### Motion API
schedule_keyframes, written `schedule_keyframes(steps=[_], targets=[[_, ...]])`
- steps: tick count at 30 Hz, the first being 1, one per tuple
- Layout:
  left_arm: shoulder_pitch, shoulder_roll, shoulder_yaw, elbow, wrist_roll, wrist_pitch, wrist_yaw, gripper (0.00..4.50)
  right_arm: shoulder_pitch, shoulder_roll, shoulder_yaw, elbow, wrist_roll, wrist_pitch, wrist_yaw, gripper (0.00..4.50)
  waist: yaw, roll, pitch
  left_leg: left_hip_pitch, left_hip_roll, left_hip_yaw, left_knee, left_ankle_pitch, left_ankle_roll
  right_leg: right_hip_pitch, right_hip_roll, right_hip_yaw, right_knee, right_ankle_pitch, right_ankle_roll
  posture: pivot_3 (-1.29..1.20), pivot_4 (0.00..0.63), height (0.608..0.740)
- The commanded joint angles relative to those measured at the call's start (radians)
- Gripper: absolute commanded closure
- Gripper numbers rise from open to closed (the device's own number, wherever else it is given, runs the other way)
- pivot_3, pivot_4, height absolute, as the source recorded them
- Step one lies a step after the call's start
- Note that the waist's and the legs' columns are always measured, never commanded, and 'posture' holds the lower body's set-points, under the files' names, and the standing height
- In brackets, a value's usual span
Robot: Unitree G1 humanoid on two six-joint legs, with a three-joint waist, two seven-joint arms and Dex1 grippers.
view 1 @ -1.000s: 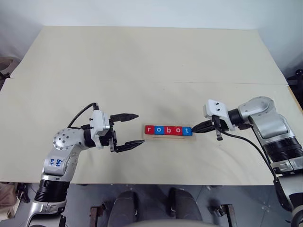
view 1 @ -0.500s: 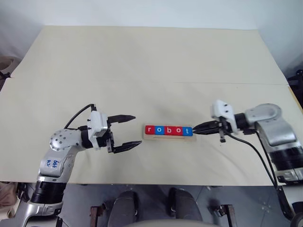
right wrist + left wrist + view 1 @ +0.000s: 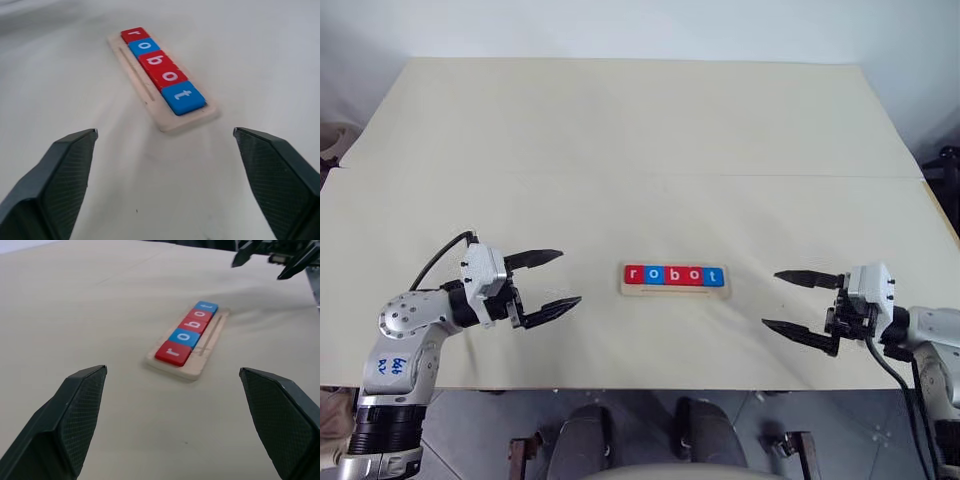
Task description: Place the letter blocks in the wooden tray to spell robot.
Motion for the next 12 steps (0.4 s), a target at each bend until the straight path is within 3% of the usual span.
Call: schedule_keyframes(steps=[1,12], targets=[[-0.014,0.002,0.032,0.001,-0.009,-0.023,0.019,0.0,-0.001,0.009,-0.042,-0.051,0.054,-0.021,-0.02,0.03,0.001,0.0,0.0,0.0,0.0,0.0,0.0,0.0,0.0,0.0,0.0,0.0,0.0,0.0,0.0,0.0,0.15,0.74],[-0.012,0.023,0.033,0.019,0.006,-0.05,0.021,0.0,0.001,-0.01,-0.023,-0.07,0.073,-0.031,-0.021,0.03,0.003,0.0,0.0,0.0,0.0,0.0,0.0,-0.001,0.001,0.0,0.0,0.0,0.0,0.0,0.0,0.0,0.15,0.74]])
